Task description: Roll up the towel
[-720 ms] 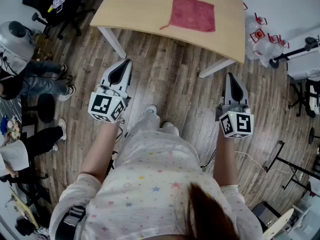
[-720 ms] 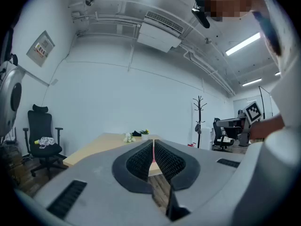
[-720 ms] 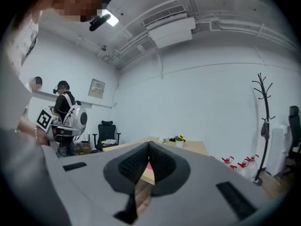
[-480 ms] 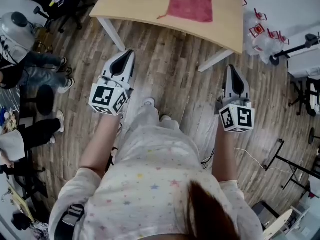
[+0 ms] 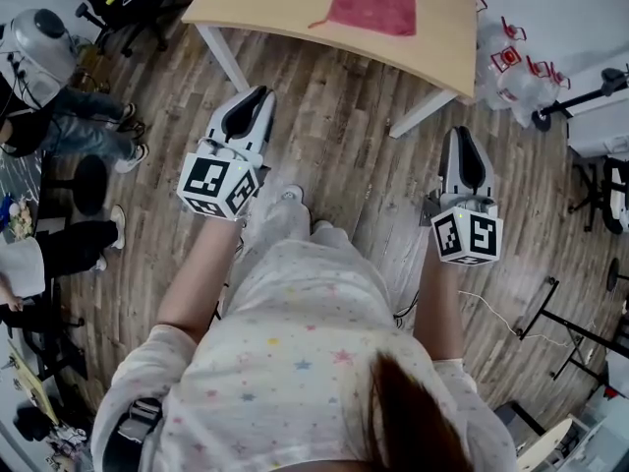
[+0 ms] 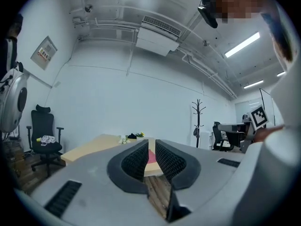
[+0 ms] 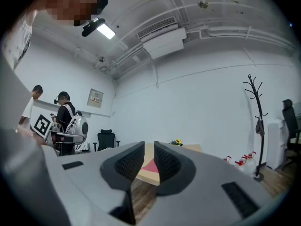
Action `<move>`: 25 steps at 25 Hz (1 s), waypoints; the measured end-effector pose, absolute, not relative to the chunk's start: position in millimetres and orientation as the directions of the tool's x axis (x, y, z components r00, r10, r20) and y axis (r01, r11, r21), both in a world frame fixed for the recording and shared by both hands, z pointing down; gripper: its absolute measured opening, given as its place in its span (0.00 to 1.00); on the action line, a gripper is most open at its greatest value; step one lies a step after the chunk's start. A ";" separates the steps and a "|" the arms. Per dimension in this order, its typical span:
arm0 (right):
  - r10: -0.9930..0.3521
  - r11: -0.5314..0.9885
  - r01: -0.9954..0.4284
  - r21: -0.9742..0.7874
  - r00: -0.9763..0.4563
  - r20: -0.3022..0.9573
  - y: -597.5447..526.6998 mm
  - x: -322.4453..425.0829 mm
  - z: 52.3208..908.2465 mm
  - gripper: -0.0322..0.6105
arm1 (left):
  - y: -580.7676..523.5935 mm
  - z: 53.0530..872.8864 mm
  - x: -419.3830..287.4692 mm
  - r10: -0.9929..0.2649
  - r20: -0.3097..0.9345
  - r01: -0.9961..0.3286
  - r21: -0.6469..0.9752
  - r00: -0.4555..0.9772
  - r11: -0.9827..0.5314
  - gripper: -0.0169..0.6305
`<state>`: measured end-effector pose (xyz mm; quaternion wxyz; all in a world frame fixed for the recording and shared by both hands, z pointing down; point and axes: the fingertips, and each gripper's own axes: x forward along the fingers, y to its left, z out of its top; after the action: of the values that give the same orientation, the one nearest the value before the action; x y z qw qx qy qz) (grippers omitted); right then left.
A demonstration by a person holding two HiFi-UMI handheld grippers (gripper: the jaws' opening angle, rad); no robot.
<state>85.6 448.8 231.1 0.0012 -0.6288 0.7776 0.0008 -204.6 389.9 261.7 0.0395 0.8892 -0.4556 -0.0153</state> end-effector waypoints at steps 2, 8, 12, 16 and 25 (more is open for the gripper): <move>-0.975 0.222 -0.975 -0.026 -0.223 0.001 451.7 86.1 234.0 0.21 | 394.8 259.2 -201.8 -0.811 0.009 -0.809 0.087 0.584 -0.581 0.09; -0.962 0.271 -0.960 -0.069 -0.271 0.000 450.0 88.3 239.3 0.38 | 402.9 254.5 -189.6 -0.824 0.025 -0.824 0.061 0.566 -0.563 0.33; -0.958 0.287 -0.955 -0.081 -0.288 0.003 438.5 89.4 242.7 0.42 | 396.4 256.3 -181.6 -0.824 0.037 -0.824 0.045 0.566 -0.564 0.36; -0.959 0.282 -0.956 -0.083 -0.283 0.004 418.1 97.4 242.0 0.43 | 374.7 258.0 -173.9 -0.824 0.043 -0.825 0.033 0.565 -0.564 0.36; -0.965 0.260 -0.962 -0.081 -0.262 0.023 343.9 108.1 241.4 0.45 | 290.7 264.2 -158.8 -0.812 0.052 -0.813 0.048 0.582 -0.580 0.36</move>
<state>108.1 343.9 241.4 0.0155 -0.6071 0.7935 -0.0393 -158.8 290.7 264.2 0.0331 0.8887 -0.4572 0.0120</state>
